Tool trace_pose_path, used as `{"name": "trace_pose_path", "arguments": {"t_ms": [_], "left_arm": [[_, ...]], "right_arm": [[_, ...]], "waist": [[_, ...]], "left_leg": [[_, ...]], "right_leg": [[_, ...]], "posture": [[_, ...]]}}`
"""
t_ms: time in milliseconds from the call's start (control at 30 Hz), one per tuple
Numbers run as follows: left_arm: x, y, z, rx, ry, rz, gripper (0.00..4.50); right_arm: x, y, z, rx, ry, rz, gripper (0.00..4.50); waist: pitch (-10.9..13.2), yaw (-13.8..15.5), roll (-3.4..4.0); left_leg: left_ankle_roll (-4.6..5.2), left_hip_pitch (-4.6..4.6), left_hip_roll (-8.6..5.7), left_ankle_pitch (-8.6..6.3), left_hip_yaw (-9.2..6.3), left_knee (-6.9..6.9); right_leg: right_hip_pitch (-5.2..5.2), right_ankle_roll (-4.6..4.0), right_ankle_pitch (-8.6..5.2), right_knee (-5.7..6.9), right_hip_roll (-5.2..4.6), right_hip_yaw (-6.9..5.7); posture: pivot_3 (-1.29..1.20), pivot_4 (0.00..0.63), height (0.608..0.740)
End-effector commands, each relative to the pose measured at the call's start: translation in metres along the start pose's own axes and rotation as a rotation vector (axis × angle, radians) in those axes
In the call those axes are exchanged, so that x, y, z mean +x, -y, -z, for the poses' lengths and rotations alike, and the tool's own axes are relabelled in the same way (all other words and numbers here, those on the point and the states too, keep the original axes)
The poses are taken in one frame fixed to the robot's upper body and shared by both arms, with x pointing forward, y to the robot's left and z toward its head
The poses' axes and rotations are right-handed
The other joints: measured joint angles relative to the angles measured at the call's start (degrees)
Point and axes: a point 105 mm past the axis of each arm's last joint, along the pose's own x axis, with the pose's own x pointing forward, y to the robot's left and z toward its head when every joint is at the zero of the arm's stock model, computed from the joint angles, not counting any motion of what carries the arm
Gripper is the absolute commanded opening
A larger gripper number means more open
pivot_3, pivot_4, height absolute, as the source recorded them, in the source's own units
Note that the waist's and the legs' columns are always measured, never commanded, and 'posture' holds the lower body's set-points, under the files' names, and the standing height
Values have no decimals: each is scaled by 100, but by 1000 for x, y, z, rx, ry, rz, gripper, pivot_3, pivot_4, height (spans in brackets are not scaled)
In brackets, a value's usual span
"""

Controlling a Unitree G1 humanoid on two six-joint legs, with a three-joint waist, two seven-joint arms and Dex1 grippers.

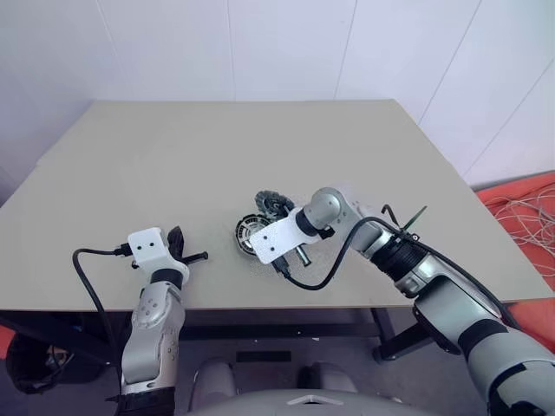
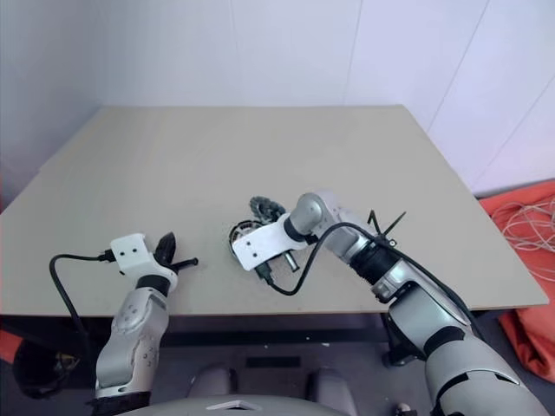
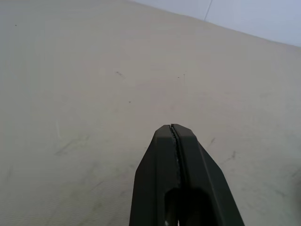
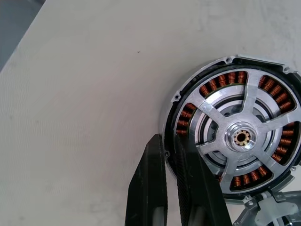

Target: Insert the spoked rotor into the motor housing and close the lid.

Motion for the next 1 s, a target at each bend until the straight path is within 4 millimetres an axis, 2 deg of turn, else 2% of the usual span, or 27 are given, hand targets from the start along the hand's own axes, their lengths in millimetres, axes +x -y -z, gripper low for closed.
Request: {"name": "trace_pose_path", "arguments": {"t_ms": [33, 333, 500, 700, 1000], "left_arm": [[2, 3, -12, -3, 53, 11, 0], [3, 4, -9, -7, 43, 19, 0], [5, 4, -8, -6, 38, 25, 0], [6, 5, -8, -6, 36, 26, 0], [5, 5, -7, -6, 34, 26, 0]], "right_arm": [[-18, 11, -24, 77, 108, 52, 3], [-43, 0, -29, 305, 141, 38, 3], [-50, 1, -26, 440, 142, 80, 3], [-52, 2, -20, 602, 134, 122, 3], [-51, -1, -24, 711, 145, 107, 3]], "waist": [[1, 3, -1], [3, 26, -1], [4, 23, -1], [4, 25, -1], [5, 31, 1]], "left_leg": [[0, -1, 0, 0, 0, 0], [7, -15, 0, -4, -2, 0], [6, -7, -1, -3, -2, 0], [5, -5, -1, -3, -1, 0], [4, -4, -2, -3, -1, -1]], "right_leg": [[-1, 0, 0, 0, 0, 0], [-7, -5, 2, -3, -3, 0], [-5, -4, 2, -1, -1, 1], [-3, -4, 2, -1, -2, 2], [-3, -4, 2, -1, -2, 2]], "posture": [[0, 0, 740], [0, 0, 740], [0, 0, 740], [0, 0, 740], [0, 0, 740]]}}
